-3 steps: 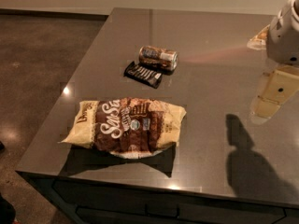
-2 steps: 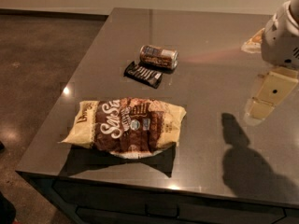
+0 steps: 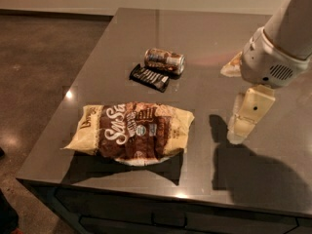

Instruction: Pick brown chip bag

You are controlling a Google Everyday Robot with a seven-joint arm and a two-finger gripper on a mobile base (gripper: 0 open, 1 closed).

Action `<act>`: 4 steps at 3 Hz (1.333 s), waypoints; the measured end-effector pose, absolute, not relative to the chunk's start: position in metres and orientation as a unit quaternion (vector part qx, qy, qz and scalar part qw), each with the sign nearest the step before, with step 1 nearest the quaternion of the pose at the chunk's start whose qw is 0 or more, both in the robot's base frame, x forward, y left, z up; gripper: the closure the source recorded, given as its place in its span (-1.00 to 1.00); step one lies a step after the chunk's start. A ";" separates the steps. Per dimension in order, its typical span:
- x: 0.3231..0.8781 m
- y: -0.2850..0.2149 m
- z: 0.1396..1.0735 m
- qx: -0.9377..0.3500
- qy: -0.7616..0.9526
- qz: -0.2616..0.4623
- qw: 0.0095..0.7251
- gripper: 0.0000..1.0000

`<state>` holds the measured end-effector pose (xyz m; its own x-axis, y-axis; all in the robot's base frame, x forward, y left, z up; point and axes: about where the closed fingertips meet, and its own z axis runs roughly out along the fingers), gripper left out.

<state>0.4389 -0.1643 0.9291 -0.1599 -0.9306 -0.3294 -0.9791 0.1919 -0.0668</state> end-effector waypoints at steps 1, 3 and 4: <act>0.430 -0.132 0.910 -0.656 0.732 0.119 0.139 -1.00; 0.404 -0.080 0.868 -0.702 0.684 0.166 0.110 -1.00; 0.397 -0.055 0.854 -0.716 0.662 0.190 0.113 -0.97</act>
Offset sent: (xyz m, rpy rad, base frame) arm -0.0424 0.0970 -0.0696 0.0688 0.1689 0.2745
